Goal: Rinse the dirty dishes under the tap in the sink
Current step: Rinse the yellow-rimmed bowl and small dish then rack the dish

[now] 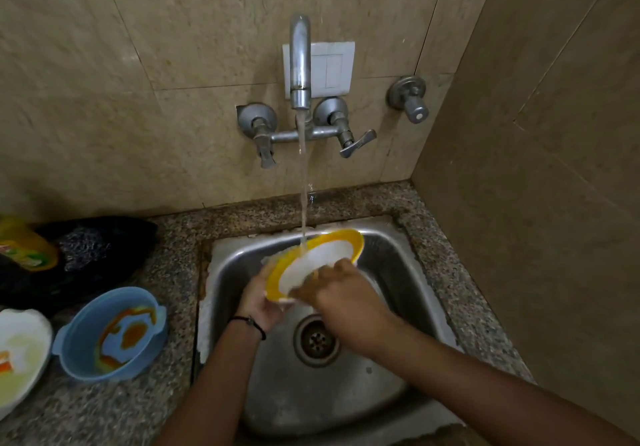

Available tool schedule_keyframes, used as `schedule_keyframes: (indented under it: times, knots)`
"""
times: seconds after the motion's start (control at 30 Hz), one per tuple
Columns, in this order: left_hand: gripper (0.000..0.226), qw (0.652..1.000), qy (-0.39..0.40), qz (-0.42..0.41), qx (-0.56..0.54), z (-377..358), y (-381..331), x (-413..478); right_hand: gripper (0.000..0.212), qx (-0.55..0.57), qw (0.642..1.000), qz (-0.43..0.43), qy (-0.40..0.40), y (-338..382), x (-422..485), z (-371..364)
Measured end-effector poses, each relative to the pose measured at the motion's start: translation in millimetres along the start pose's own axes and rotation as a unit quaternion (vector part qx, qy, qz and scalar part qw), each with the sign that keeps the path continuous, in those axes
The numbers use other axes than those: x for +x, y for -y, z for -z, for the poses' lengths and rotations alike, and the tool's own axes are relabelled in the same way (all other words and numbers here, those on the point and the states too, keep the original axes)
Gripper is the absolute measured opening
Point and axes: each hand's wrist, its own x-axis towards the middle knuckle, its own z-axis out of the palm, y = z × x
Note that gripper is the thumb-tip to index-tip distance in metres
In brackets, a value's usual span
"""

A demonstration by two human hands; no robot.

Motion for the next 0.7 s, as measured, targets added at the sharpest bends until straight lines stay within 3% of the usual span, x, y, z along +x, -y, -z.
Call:
schedule_keyframes:
  times: [0.07,0.17,0.3,0.37,0.53,0.63,0.7]
  knots:
    - [0.034,0.999,0.023,-0.009,-0.034,0.4,-6.9,-2.4,0.031,0.184,0.977,-0.093,-0.051,-17.0,10.0,21.3]
    - [0.046,0.998,0.037,-0.048,-0.019,3.3,-12.3,-4.7,0.025,0.469,0.841,-0.262,-0.069,-45.3,23.4,38.9]
    - [0.039,0.993,0.037,-0.113,0.012,3.4,-18.4,-10.0,0.023,0.633,0.686,-0.348,-0.091,-74.2,36.0,29.0]
    - [0.039,0.988,0.042,-0.145,0.013,0.5,-23.6,-12.9,0.024,0.661,0.642,-0.372,-0.108,-81.7,42.7,21.3]
    - [0.042,0.981,0.039,-0.191,-0.009,-12.4,-32.1,-16.1,0.030,0.643,0.587,-0.435,-0.229,-93.8,66.6,24.9]
    - [0.040,0.980,0.033,-0.198,-0.007,-18.7,-34.6,-18.1,0.036,0.584,0.634,-0.402,-0.310,-104.1,88.1,36.4]
    - [0.040,0.980,0.023,-0.196,-0.004,-21.6,-33.5,-18.7,0.025,0.546,0.654,-0.398,-0.340,-112.6,106.5,38.8]
